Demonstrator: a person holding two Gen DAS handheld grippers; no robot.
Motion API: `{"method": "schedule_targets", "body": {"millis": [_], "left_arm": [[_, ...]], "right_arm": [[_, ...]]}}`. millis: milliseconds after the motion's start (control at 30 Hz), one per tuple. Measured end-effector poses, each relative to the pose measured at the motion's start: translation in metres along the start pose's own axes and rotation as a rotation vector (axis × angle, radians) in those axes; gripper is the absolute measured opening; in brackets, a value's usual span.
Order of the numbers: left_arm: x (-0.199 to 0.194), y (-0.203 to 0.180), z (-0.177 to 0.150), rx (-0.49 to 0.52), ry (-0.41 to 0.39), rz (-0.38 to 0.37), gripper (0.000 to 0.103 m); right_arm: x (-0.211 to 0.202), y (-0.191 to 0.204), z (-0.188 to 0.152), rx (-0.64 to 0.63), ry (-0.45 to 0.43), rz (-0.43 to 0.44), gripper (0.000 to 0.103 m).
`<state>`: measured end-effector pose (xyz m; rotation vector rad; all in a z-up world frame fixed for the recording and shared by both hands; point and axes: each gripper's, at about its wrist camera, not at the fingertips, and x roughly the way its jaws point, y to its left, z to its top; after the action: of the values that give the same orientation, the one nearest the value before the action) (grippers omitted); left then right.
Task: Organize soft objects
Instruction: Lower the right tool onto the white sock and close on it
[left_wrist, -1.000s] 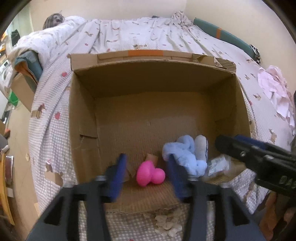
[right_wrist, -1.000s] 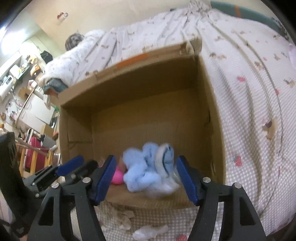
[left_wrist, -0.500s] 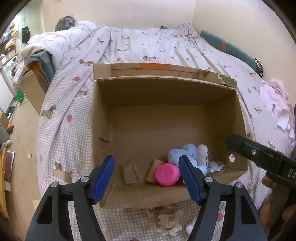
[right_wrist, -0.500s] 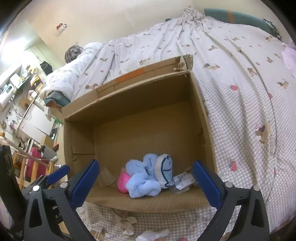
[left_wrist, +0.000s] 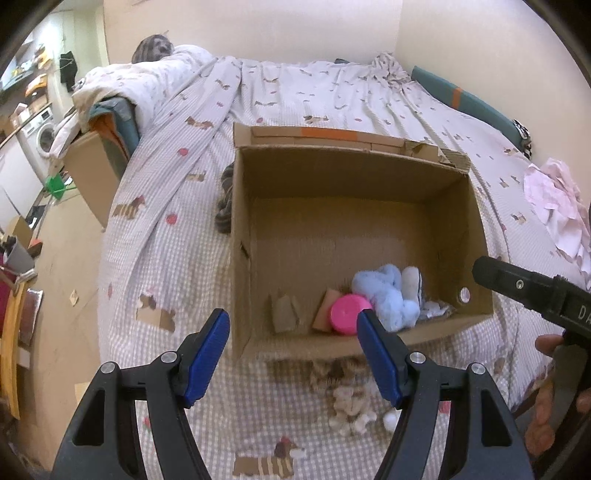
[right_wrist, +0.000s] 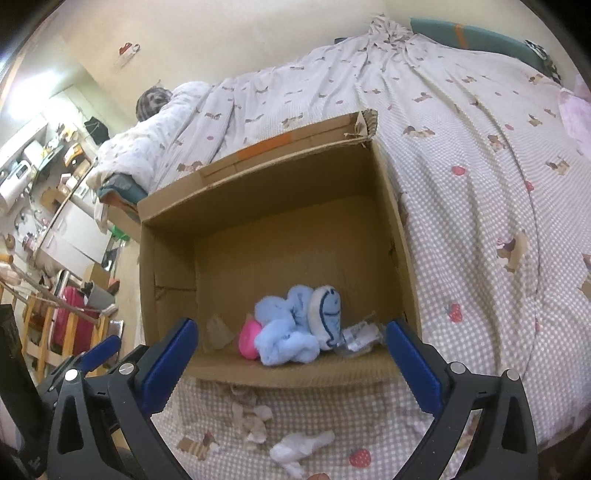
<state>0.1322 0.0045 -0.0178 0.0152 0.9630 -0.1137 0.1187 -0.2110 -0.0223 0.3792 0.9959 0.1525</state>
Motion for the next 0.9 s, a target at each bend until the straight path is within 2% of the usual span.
{"method": "schedule_targets", "body": {"millis": [133, 433, 633, 767, 900], "left_arm": [[-0.011, -0.001, -0.011, 0.009, -0.003, 0.007, 0.069], [-0.026, 0.002, -0.037, -0.032, 0.032, -0.009, 0.069], [-0.023, 0.007, -0.051, -0.044, 0.095, 0.033, 0.069], [-0.019, 0.019, -0.058, -0.11, 0.135, 0.023, 0.069], [-0.015, 0.025, -0.057, -0.145, 0.141, 0.023, 0.069]], "right_arm": [[-0.009, -0.004, -0.011, 0.011, 0.006, 0.006, 0.103], [-0.014, -0.006, -0.04, -0.014, 0.086, 0.003, 0.103], [0.001, -0.024, -0.059, 0.059, 0.238, 0.06, 0.103], [0.01, -0.03, -0.069, 0.042, 0.301, 0.025, 0.103], [0.029, -0.023, -0.081, -0.023, 0.385, -0.006, 0.103]]}}
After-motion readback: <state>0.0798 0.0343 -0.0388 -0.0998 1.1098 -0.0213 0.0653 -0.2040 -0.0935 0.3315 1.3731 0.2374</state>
